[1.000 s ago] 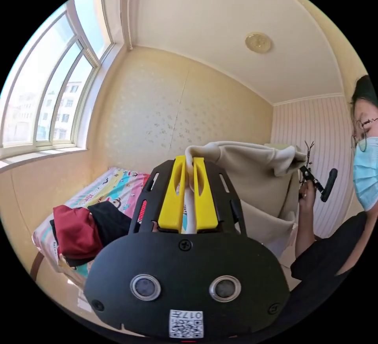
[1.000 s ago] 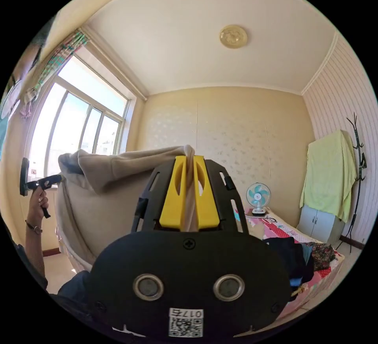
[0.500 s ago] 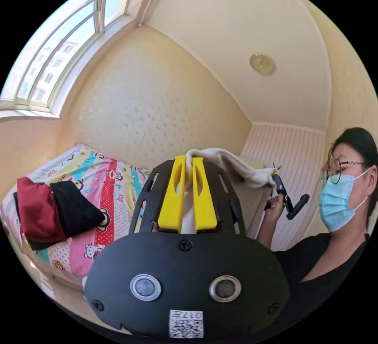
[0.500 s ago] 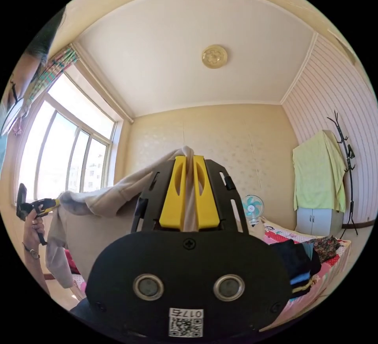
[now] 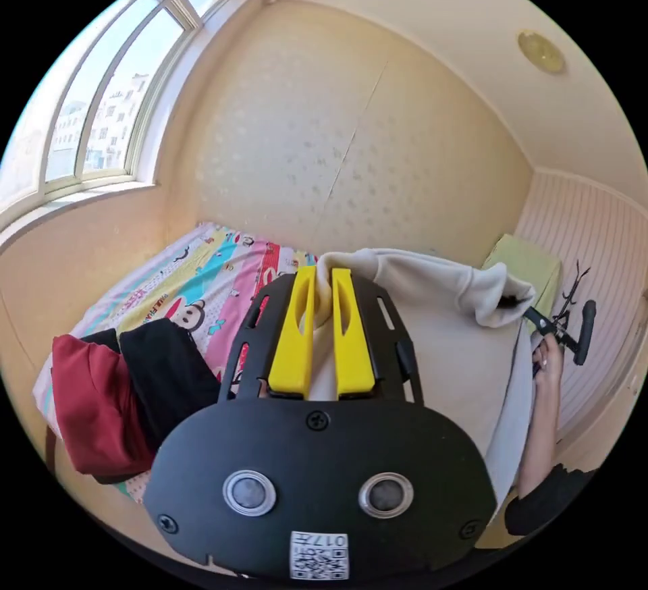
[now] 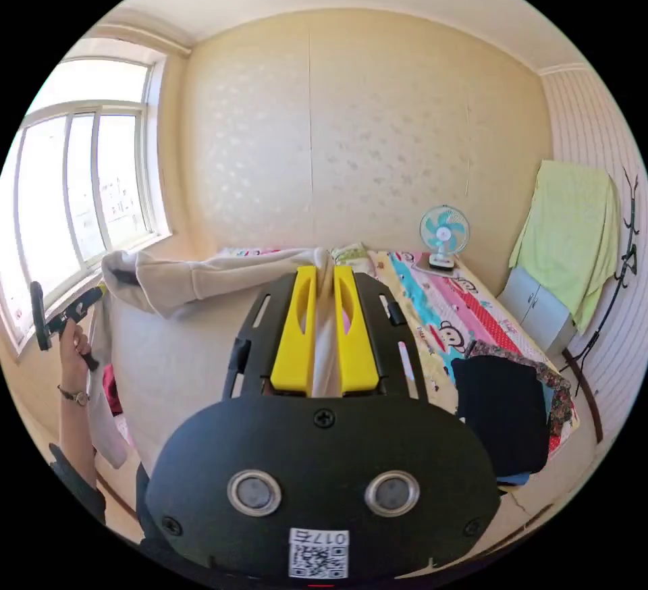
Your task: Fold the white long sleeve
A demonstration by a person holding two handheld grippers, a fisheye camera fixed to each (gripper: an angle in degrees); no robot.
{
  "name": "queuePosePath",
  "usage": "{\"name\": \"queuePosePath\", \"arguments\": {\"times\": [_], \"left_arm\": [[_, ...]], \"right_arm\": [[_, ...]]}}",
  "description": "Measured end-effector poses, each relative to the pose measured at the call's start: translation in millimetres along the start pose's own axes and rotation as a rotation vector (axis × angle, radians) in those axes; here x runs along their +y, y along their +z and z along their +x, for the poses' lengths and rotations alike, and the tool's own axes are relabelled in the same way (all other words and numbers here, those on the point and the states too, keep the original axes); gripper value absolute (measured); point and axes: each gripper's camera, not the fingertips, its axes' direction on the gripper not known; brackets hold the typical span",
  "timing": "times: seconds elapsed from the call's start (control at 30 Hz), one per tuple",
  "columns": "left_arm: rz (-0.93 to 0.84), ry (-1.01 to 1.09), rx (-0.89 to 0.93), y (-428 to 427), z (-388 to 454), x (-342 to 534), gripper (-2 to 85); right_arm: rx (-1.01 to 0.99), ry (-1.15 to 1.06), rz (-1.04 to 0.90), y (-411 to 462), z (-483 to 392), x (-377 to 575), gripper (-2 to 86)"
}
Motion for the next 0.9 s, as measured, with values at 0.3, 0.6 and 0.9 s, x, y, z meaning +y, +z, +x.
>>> {"name": "queuePosePath", "arguments": {"times": [0.3,0.6,0.9], "left_arm": [[-0.542,0.064,-0.206,167,-119,165,12.9],[-0.525,-0.150,-0.334,8,-206,261,16.5],[-0.674,-0.153,-0.028,-43,-216,251,15.5]], "right_arm": [[-0.125,-0.026,-0.659,229,1,166,13.6],[-0.250,-0.027,-0.947,169,17,278,3.5],[0.348,0.191,-0.434,27,66,172,12.8]]}}
